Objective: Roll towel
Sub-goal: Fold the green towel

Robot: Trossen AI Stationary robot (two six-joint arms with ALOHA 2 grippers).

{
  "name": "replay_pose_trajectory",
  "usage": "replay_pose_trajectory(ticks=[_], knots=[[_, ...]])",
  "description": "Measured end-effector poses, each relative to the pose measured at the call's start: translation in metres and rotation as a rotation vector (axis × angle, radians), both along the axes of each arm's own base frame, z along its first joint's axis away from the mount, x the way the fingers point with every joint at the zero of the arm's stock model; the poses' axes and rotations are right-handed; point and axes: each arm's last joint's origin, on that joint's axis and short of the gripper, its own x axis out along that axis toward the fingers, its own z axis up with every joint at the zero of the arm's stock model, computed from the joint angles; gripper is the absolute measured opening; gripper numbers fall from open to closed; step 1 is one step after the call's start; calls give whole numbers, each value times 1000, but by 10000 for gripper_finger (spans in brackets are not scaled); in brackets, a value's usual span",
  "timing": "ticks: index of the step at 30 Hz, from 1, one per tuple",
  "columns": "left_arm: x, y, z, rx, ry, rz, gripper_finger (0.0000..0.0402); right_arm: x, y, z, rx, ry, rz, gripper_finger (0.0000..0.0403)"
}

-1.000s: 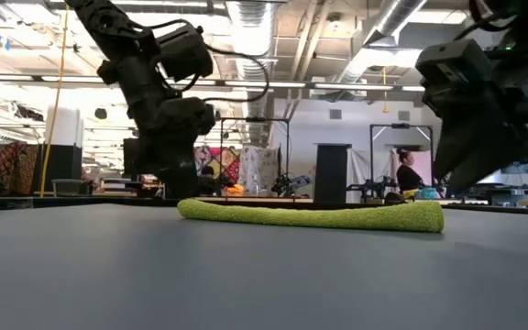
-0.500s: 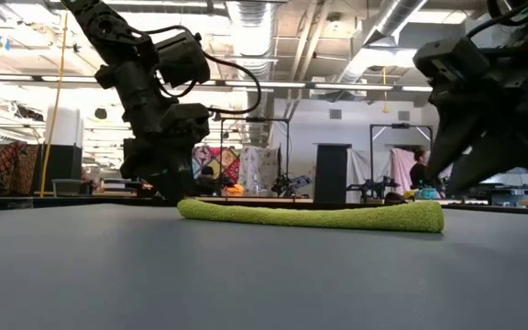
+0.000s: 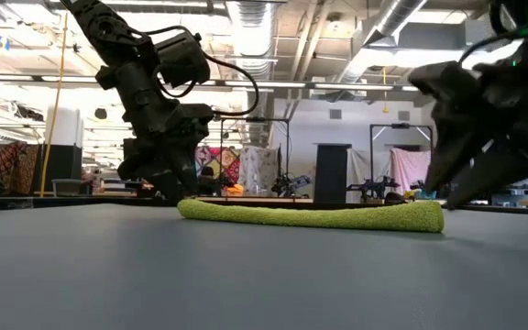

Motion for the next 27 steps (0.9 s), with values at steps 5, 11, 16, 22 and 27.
replay_pose_trajectory(ticks=[5, 11, 16, 22, 27], knots=[[0, -1, 0, -7, 0, 8, 174, 2, 4, -10, 2, -1, -47, 160], [1, 0, -2, 6, 7, 19, 174, 3, 8, -10, -7, -42, -58, 160], [8, 0, -14, -40, -5, -11, 174, 5, 9, -8, 0, -75, -61, 160], [11, 1, -14, -46, -35, -16, 173, 6, 8, -7, 1, -85, -65, 149], [11, 1, -14, -43, -35, -22, 149, 7, 4, -8, -25, -67, -62, 116]])
